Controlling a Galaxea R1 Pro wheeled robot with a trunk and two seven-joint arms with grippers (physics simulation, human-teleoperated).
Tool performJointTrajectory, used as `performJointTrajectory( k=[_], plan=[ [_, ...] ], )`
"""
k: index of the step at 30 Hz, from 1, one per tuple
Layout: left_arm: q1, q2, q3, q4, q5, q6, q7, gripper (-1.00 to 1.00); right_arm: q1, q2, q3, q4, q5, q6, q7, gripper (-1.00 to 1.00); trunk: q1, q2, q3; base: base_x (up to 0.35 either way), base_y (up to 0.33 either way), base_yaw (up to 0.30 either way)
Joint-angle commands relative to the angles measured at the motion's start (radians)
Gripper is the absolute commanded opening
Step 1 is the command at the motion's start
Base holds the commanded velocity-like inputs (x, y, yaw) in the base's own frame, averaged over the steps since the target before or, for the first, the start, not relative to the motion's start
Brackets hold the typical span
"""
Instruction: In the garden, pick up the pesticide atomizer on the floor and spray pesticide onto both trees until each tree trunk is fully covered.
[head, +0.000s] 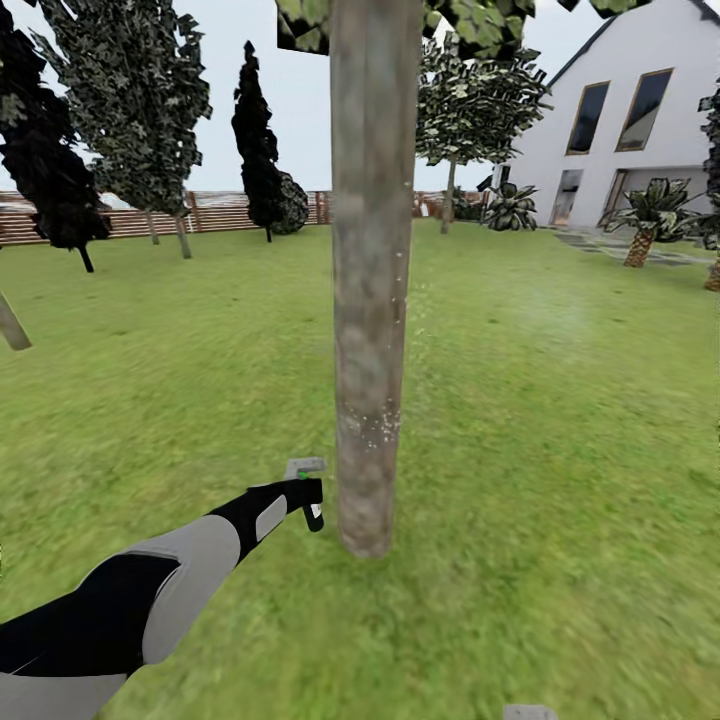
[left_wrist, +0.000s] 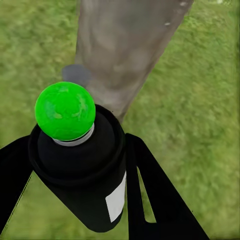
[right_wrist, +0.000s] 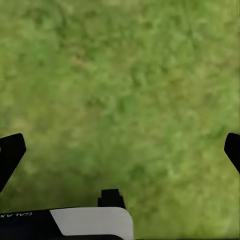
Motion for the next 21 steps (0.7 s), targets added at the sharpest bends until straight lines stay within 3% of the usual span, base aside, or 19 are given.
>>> performJointTrajectory(
  k=[1, 15, 21],
  plan=[
    [0.000, 0.000, -0.006, -0.002, 0.010, 0.006, -0.003, -1.00, 0.000, 0.000, 0.009, 0.000, -0.008, -0.002, -0.003, 1.00, 0.000, -0.001, -0.001, 0.003, 0.344, -0.110],
    [0.000, 0.000, -0.006, -0.001, 0.010, 0.006, -0.003, -1.00, 0.000, 0.000, 0.009, 0.000, -0.008, -0.002, -0.003, 1.00, 0.000, -0.001, -0.001, -0.003, 0.345, -0.209],
    [0.000, -0.001, -0.007, -0.001, 0.010, 0.006, -0.003, -1.00, 0.000, 0.000, 0.009, 0.000, -0.008, -0.002, -0.003, 1.00, 0.000, -0.001, -0.001, -0.127, 0.336, -0.250]
  ],
)
